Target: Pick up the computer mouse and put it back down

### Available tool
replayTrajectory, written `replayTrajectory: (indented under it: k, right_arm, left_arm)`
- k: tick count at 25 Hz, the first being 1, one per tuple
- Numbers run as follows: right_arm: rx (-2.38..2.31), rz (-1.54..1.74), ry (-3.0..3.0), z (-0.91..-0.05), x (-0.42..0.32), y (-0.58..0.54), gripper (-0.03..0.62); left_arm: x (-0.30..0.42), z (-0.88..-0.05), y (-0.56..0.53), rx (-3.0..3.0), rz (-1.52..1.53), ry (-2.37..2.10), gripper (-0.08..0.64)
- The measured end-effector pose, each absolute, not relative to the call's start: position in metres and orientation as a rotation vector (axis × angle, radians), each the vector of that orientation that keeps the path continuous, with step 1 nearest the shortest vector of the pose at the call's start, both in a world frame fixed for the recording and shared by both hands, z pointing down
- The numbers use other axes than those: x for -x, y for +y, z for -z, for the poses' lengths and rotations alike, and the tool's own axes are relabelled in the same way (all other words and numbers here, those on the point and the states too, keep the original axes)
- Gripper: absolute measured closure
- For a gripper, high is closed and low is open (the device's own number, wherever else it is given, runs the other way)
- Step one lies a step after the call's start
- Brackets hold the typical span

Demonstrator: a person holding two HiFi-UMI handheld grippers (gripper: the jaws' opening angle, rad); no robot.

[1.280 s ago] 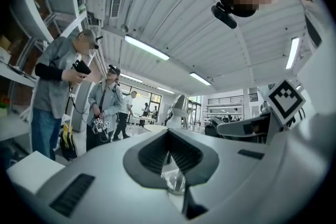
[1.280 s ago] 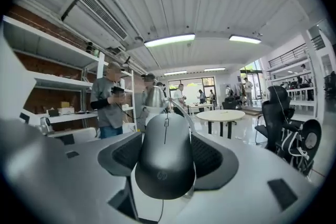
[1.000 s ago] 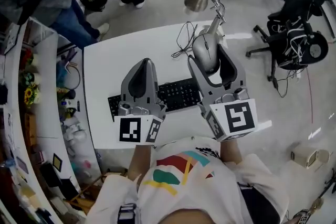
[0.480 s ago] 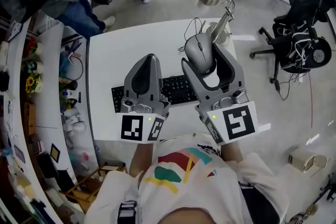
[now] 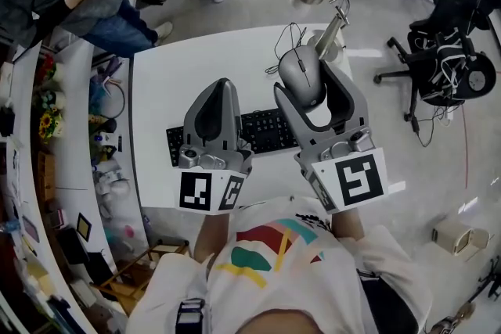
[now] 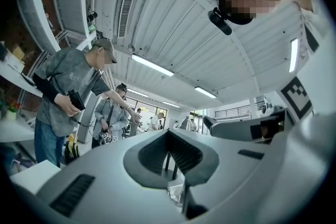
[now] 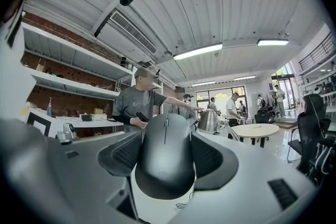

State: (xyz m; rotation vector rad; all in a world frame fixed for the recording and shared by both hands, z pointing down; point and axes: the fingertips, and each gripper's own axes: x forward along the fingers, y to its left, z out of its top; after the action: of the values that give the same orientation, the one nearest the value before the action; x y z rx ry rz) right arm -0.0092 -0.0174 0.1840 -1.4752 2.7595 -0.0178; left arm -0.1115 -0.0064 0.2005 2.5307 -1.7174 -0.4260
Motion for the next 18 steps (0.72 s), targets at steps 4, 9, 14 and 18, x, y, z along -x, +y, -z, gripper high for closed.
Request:
replayTrajectory:
  k: [4, 9, 14, 18]
  right_arm:
    - [1.480, 0.041, 2.794, -0.192, 0.008, -0.018, 0.288]
    - [1.465, 0.052, 2.795, -0.194, 0.010, -0.018, 0.288]
    - [1.454, 0.082, 2.814, -0.203, 0.009, -0.023, 0.288]
    - [1.471, 0.237, 2.844, -0.236, 0.016, -0.040, 0.288]
  left_arm:
    - [0.108, -0.202, -0.007, -2.529, 0.416, -1.716, 0.514]
    - [0.108, -0.203, -0.007, -2.530, 0.408, -1.716, 0.514]
    - [0.113, -0.210, -0.011, -2.501, 0.406, -1.725, 0.514]
    - [0.129, -0.222, -0.015, -2.433, 0.422, -1.749, 0.514]
